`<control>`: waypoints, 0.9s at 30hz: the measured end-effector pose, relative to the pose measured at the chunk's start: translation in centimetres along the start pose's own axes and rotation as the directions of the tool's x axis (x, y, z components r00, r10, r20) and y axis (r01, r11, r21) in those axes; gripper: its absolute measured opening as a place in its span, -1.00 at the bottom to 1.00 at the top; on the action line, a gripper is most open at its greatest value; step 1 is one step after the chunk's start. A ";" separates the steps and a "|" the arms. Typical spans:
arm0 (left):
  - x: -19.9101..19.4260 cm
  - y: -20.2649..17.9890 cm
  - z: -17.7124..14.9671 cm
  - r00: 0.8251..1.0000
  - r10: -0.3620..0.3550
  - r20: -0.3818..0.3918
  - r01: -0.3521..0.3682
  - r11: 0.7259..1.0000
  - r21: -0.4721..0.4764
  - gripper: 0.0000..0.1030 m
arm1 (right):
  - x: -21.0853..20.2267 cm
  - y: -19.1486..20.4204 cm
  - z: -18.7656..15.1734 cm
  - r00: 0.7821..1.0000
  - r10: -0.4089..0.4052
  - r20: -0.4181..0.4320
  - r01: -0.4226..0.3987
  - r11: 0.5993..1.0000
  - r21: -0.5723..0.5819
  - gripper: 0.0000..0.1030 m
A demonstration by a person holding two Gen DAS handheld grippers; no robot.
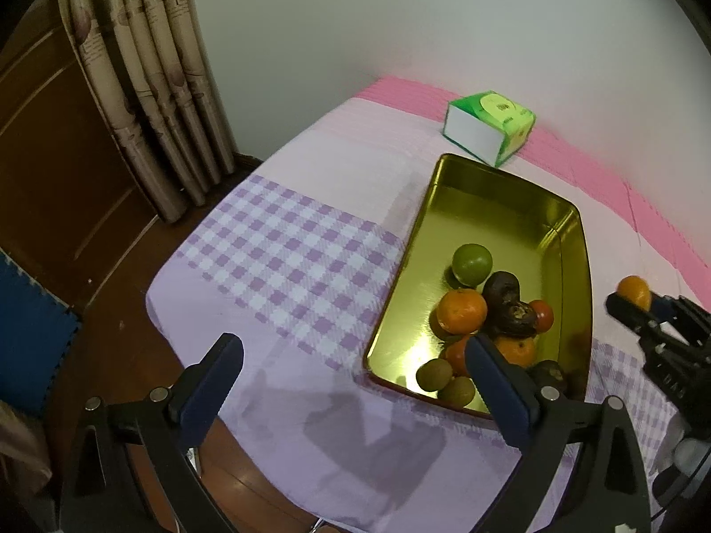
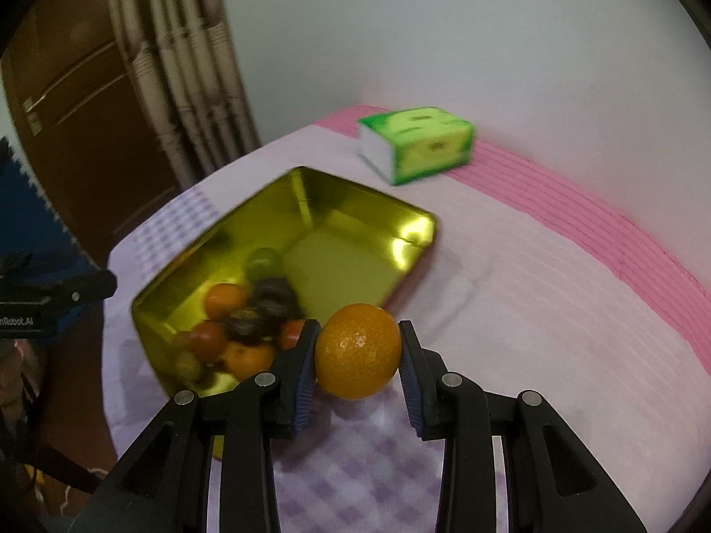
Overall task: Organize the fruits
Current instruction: 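Carry the mandarin into the tin and open the right tool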
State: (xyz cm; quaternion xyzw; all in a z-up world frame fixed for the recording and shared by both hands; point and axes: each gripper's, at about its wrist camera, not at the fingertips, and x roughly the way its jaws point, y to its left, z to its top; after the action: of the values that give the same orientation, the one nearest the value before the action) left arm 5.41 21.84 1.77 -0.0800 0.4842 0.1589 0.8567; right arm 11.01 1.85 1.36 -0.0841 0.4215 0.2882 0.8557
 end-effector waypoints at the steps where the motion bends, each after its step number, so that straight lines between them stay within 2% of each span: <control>1: -0.1 0.2 0.0 1.000 0.002 0.000 -0.002 1.000 0.000 0.93 | 0.3 0.7 0.1 1.000 0.006 -0.003 -0.006 1.000 -0.012 -0.31; 11: -0.7 0.9 -1.1 1.000 -0.008 -0.017 0.009 0.999 0.047 0.93 | 2.8 4.6 -0.2 0.998 0.020 -0.056 -0.024 0.997 -0.072 -0.31; 27: -0.4 0.4 -2.3 1.000 -0.014 -0.019 0.016 0.996 0.085 0.93 | 5.2 5.8 -0.1 0.996 -0.009 -0.085 0.003 0.997 -0.074 -0.31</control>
State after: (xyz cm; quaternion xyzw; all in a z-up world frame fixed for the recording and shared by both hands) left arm 3.20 21.49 0.93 -0.0485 0.4979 0.1309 0.8559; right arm 10.16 8.78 -2.17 -0.1289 0.4463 0.2972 0.8342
